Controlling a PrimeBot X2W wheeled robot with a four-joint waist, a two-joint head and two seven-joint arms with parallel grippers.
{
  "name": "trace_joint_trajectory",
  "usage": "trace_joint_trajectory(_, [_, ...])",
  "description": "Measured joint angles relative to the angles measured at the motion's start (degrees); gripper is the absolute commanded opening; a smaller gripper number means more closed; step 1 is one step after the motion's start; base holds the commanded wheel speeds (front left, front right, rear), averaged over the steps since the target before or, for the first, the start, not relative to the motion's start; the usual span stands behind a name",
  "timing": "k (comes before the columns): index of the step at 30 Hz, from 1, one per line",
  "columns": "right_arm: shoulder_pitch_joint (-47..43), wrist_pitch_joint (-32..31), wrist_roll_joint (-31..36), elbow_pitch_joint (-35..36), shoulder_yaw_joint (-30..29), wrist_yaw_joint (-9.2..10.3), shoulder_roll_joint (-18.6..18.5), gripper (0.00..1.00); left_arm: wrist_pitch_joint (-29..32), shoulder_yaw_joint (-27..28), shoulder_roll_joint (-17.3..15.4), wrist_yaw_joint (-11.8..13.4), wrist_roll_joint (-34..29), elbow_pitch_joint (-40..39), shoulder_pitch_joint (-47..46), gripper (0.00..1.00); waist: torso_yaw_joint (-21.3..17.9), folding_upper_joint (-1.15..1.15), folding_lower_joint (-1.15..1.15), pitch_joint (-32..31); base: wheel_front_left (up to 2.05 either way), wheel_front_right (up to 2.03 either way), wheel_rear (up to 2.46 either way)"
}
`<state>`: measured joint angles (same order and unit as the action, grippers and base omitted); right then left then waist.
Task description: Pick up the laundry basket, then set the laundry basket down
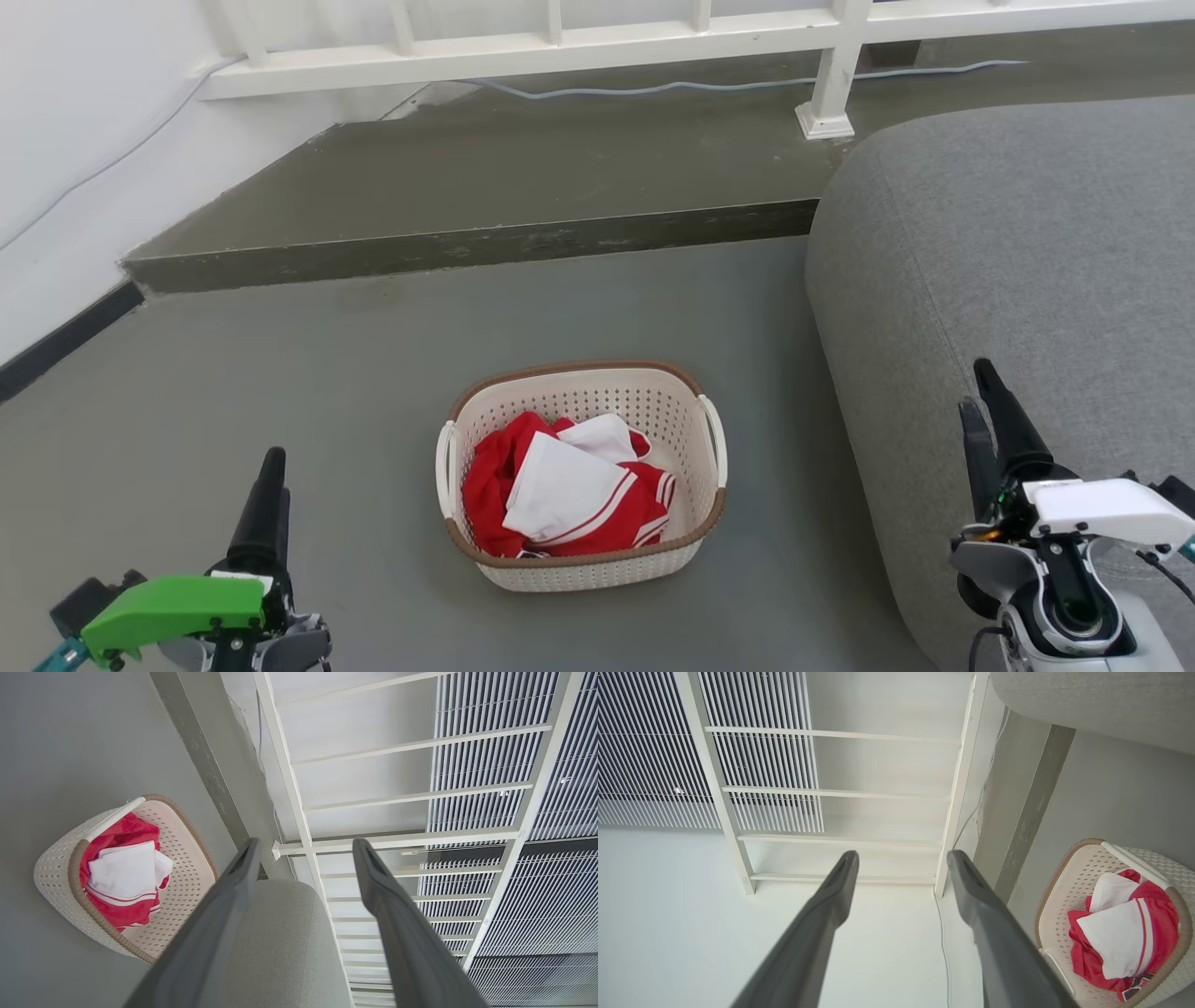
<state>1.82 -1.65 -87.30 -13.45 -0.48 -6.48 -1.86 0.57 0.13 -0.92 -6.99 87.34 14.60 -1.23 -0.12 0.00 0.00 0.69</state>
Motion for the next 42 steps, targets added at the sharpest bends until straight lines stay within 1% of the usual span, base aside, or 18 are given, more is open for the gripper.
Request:
trace_joint_trajectory(4, [0.3,1.2,2.0,1.0,1.6,0.0,-0.5,1.0,-0.8,-0.8,-0.3,0.0,-2.9,-0.7,-0.5,1.0,0.0,0.0,0.0,0.1,0.0,0.0,0.0])
trace_joint_trajectory(9, [1.3,2.4,5.9,1.7,3.9,0.0,-2.1,1.0,-2.0,-2.1,-1.0,0.0,-6.5,-1.6,-1.1,1.0,0.0,0.0,0.0,0.1,0.0,0.0,0.0])
trace_joint_trajectory(19, [2.1,4.7,13.5,2.1,8.5,-0.03,-4.0,1.0,-3.9,-2.3,-1.4,0.0,-15.1,-2.6,-1.1,1.0,0.0,0.0,0.0,0.3,0.0,0.0,0.0])
trace_joint_trajectory(26, [3.4,6.4,20.2,2.2,11.7,-0.04,-5.5,1.0,-5.3,-3.4,-2.2,0.0,-24.6,-3.1,-1.2,1.0,0.0,0.0,0.0,0.5,0.0,0.0,0.0])
trace_joint_trajectory(27, [3.8,6.7,22.3,2.1,12.4,-0.05,-5.9,1.0,-5.7,-3.7,-2.2,0.0,-26.4,-3.4,-1.2,1.0,-0.1,0.0,0.0,0.6,0.0,0.0,0.0])
trace_joint_trajectory(29, [4.1,7.2,24.4,2.1,12.9,-0.04,-6.3,1.0,-6.1,-3.9,-2.1,0.0,-28.5,-3.7,-1.3,1.0,-0.1,0.0,0.0,0.6,0.0,0.0,0.0])
trace_joint_trajectory(34, [5.0,8.3,29.3,2.0,14.5,0.02,-6.9,1.0,-7.3,-4.2,-2.0,1.2,-33.9,-4.0,-1.8,1.0,-0.1,0.0,0.0,0.8,0.0,0.0,0.0])
trace_joint_trajectory(37, [5.6,8.9,32.8,2.0,15.8,0.58,-7.3,1.0,-7.8,-4.4,-2.0,1.8,-37.0,-4.1,-2.3,1.0,-0.2,0.0,0.0,0.8,0.0,0.0,0.0])
trace_joint_trajectory(39, [5.9,9.2,35.1,2.0,16.4,0.62,-7.5,1.0,-8.2,-4.8,-2.0,2.0,-39.0,-4.3,-2.4,1.0,-0.2,0.0,0.0,0.9,0.0,0.0,0.0])
trace_joint_trajectory(42, [6.2,9.8,38.0,2.0,17.3,1.57,-7.7,1.0,-8.8,-5.5,-1.9,2.0,-41.5,-4.4,-2.4,1.0,-0.2,0.0,0.0,1.0,0.0,0.0,0.0])
